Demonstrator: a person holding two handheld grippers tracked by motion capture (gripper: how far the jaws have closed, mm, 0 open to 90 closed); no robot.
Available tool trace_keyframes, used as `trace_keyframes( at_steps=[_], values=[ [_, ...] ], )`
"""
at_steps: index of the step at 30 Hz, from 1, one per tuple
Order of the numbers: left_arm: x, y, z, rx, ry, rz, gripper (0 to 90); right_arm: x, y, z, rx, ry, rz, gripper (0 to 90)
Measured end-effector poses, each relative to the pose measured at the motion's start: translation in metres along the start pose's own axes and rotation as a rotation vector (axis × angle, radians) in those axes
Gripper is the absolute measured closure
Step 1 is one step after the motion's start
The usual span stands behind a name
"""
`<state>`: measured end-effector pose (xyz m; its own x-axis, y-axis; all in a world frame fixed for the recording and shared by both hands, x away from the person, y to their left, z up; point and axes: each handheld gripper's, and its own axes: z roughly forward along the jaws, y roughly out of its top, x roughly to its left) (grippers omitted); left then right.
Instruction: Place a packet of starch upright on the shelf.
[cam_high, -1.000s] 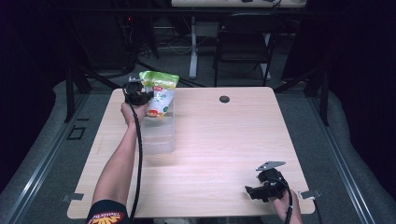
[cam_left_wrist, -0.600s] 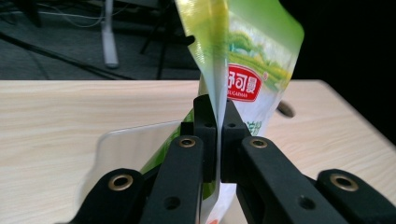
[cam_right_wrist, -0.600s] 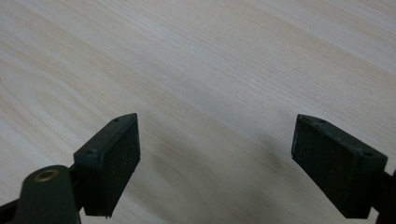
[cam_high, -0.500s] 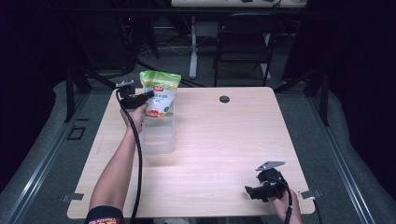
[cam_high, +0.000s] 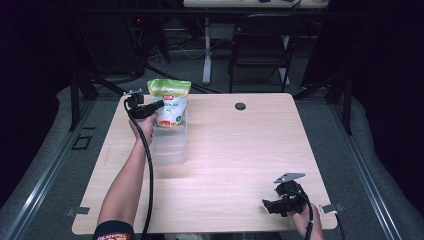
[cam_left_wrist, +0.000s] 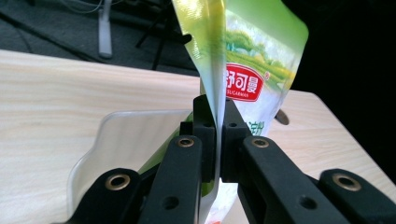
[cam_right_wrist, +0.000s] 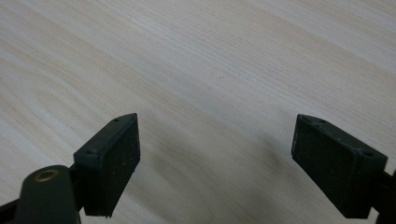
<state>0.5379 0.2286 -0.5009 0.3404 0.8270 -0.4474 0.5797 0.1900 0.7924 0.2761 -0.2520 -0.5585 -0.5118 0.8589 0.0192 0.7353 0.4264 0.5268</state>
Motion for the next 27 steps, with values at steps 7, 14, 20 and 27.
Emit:
trace_keyframes(
  at_steps=[7, 14, 20, 27],
  values=[
    [0.007, -0.004, 0.000, 0.049, 0.061, 0.006, 86.6, 0.001, 0.000, 0.000, -0.005, 0.003, 0.003, 15.0],
    [0.006, -0.002, -0.007, 0.062, 0.088, 0.037, 40.5, 0.001, 0.000, 0.000, 0.001, 0.002, -0.005, 15.0],
    [-0.011, 0.003, -0.027, 0.084, 0.150, 0.139, 19.9, 0.001, 0.001, 0.000, 0.000, 0.000, -0.005, 15.0],
    [-0.031, -0.003, -0.066, 0.094, 0.153, 0.227, 13.0, 0.002, 0.001, 0.000, 0.001, 0.000, -0.004, 15.0]
  ],
)
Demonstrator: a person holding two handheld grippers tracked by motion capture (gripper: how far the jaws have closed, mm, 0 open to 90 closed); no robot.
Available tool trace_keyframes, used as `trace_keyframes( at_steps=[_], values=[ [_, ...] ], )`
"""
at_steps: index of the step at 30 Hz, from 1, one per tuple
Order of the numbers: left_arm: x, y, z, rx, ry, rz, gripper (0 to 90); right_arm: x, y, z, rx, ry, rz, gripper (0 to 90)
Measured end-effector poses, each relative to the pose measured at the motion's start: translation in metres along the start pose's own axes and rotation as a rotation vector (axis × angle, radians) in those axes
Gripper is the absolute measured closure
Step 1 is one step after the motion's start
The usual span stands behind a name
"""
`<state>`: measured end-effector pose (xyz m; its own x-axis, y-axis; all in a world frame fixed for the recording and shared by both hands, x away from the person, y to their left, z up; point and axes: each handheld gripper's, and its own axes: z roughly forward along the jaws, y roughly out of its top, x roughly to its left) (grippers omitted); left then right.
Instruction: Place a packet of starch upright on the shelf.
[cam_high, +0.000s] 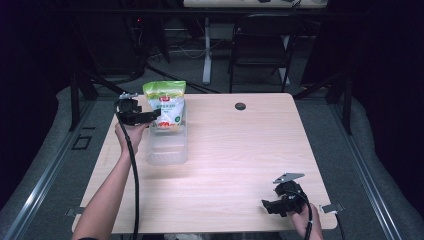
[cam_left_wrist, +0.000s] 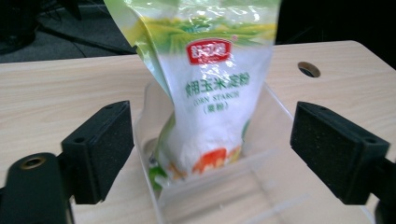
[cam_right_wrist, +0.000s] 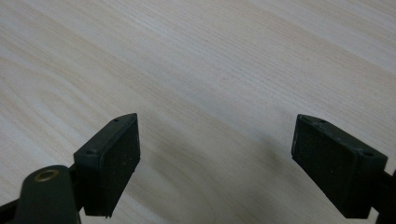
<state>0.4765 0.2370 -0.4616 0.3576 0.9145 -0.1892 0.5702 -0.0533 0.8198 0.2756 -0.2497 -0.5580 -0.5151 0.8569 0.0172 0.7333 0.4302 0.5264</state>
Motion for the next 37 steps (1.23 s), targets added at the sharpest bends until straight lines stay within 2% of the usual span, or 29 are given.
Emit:
trace_keyframes(
  at_steps=[6, 9, 17, 20, 22, 23, 26, 28, 29, 31, 33, 37],
  values=[
    [-0.014, -0.016, -0.036, 0.017, -0.043, 0.048, 8.3, 0.000, 0.000, -0.001, 0.002, -0.003, -0.007, 15.0],
    [-0.024, -0.027, -0.055, 0.033, -0.059, 0.112, 6.4, 0.001, 0.000, -0.001, 0.001, -0.001, -0.006, 15.0],
    [-0.040, -0.064, -0.091, 0.064, -0.113, 0.131, 2.1, 0.002, 0.000, 0.000, -0.006, 0.006, -0.006, 15.0],
    [-0.044, -0.082, -0.094, 0.105, -0.131, 0.135, 1.7, 0.003, 0.000, 0.000, -0.005, 0.004, -0.008, 15.0],
    [-0.045, -0.096, -0.096, 0.126, -0.137, 0.124, 1.2, 0.003, 0.000, 0.000, 0.000, 0.000, -0.016, 15.0],
    [-0.045, -0.100, -0.096, 0.129, -0.139, 0.120, 0.6, 0.004, 0.000, 0.000, -0.001, 0.013, -0.015, 15.0],
    [-0.048, -0.112, -0.097, 0.167, -0.133, 0.145, 0.1, 0.003, 0.000, 0.000, 0.002, -0.001, -0.016, 15.0],
    [-0.048, -0.116, -0.097, 0.171, -0.126, 0.163, 0.2, 0.003, 0.000, 0.000, 0.002, 0.000, -0.018, 15.0],
    [-0.048, -0.120, -0.097, 0.167, -0.133, 0.156, 0.4, 0.003, 0.000, 0.000, 0.006, 0.005, -0.021, 15.0],
    [-0.047, -0.125, -0.093, 0.169, -0.141, 0.171, 1.8, 0.004, 0.000, 0.000, 0.010, 0.015, -0.021, 15.0],
    [-0.045, -0.128, -0.087, 0.187, -0.158, 0.171, 1.0, 0.004, 0.000, 0.000, 0.014, 0.008, -0.025, 15.0],
    [-0.041, -0.130, -0.080, 0.184, -0.166, 0.159, 0.1, 0.005, 0.000, 0.000, 0.009, 0.013, -0.025, 15.1]
  ],
)
